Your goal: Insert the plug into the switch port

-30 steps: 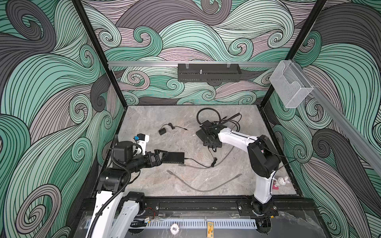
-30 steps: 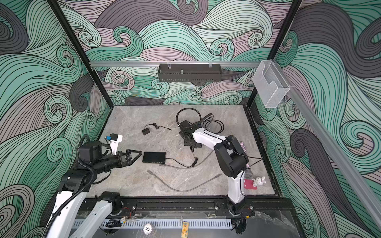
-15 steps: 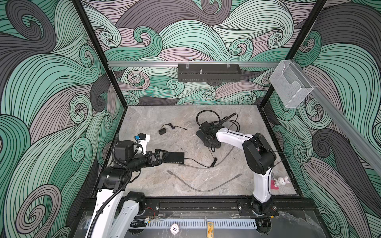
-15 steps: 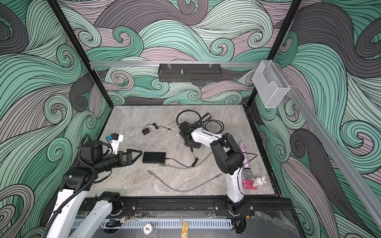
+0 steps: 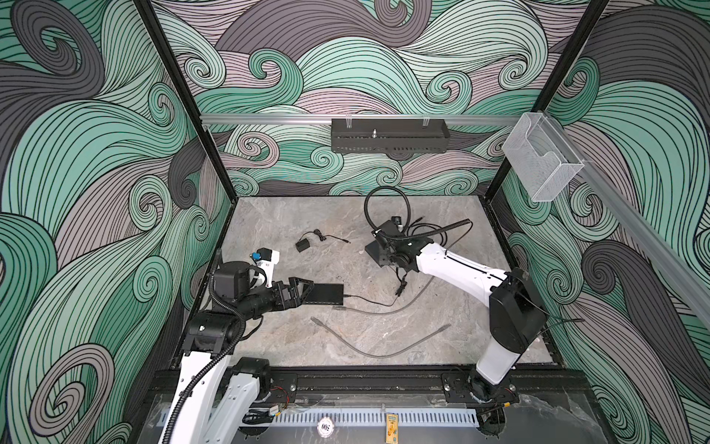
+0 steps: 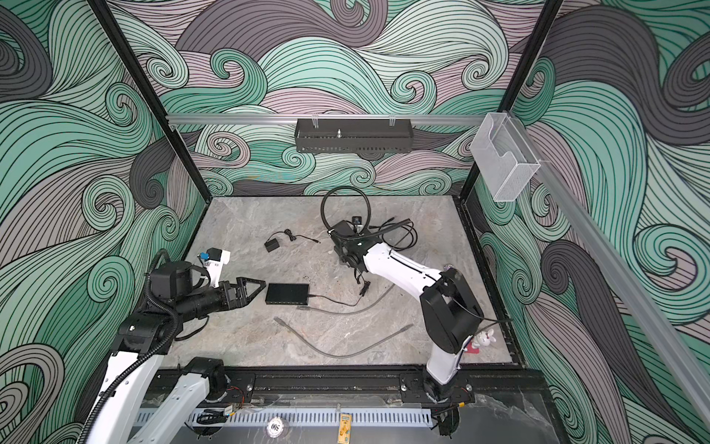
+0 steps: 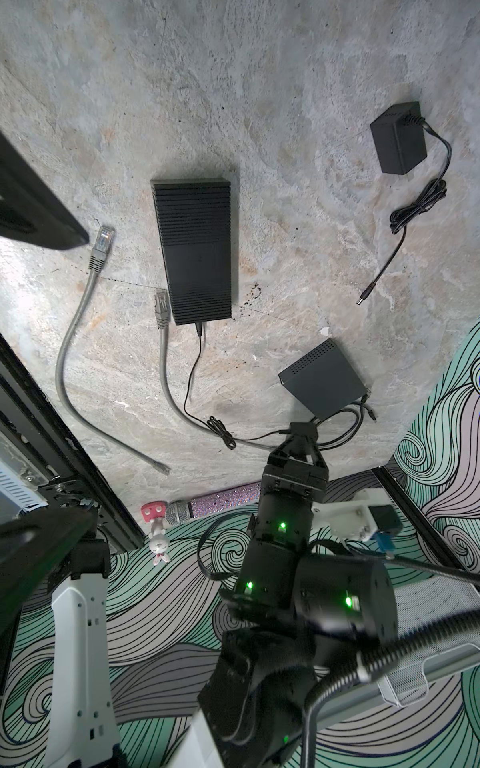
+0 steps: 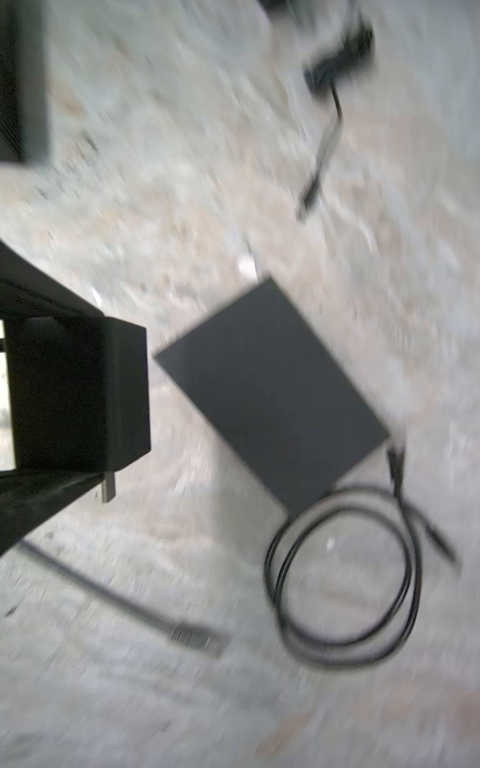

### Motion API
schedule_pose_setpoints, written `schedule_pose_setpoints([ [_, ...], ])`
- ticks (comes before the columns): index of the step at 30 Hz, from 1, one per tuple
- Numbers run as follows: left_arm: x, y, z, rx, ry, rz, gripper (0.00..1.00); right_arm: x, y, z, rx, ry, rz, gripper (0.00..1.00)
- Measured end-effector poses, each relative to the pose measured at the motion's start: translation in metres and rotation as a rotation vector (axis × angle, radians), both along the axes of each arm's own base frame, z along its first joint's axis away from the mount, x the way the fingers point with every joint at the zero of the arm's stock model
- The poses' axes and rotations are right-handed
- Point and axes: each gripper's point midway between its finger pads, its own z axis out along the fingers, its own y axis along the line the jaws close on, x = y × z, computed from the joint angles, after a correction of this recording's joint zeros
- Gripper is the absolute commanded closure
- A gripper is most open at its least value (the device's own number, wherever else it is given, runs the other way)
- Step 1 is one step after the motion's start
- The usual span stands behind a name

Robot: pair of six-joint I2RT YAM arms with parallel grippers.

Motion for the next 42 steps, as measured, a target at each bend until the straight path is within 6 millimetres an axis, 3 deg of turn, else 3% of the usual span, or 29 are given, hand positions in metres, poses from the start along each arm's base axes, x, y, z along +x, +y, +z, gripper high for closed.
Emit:
schedule_pose_setpoints([
  [4,0.0,0.0,0.001,-0.001,-0.002,0.002,0.01,0.007,0.084,0.003,0.113,0.024,0.266,0.65],
  [8,-0.001,0.0,0.001,-0.002,-0.003,0.002,0.02,0.019,0.155,-0.021,0.173,0.075,0.436,0.65],
  [12,0.0,0.0,0.001,-0.002,-0.003,0.002,0.01,0.018,0.191,-0.059,0.184,0.154,0.511,0.65],
  [17,0.0,0.0,0.0,-0.002,-0.001,0.002,0.01,0.021,0.212,-0.088,0.186,0.213,0.546,0.64],
  [22,0.0,0.0,0.0,-0.001,0.001,0.002,0.01,0.028,0.223,-0.092,0.2,0.215,0.557,0.58],
  [29,0.005,0.002,-0.006,0.011,0.028,0.012,0.01,0.027,0.227,-0.078,0.204,0.189,0.607,0.46],
  [32,0.014,0.002,-0.021,0.025,0.101,0.018,0.01,0.014,0.212,-0.064,0.174,0.188,0.636,0.38],
  [35,0.024,0.001,-0.042,0.04,0.205,0.02,0.01,-0.003,0.19,-0.035,0.163,0.164,0.65,0.27],
  [39,0.032,0.004,-0.071,0.077,0.363,0.034,0.01,-0.029,0.157,0.01,0.191,0.087,0.653,0.27],
  [42,0.036,0.006,-0.076,0.082,0.404,0.05,0.03,-0.047,0.134,0.021,0.224,0.072,0.622,0.31],
])
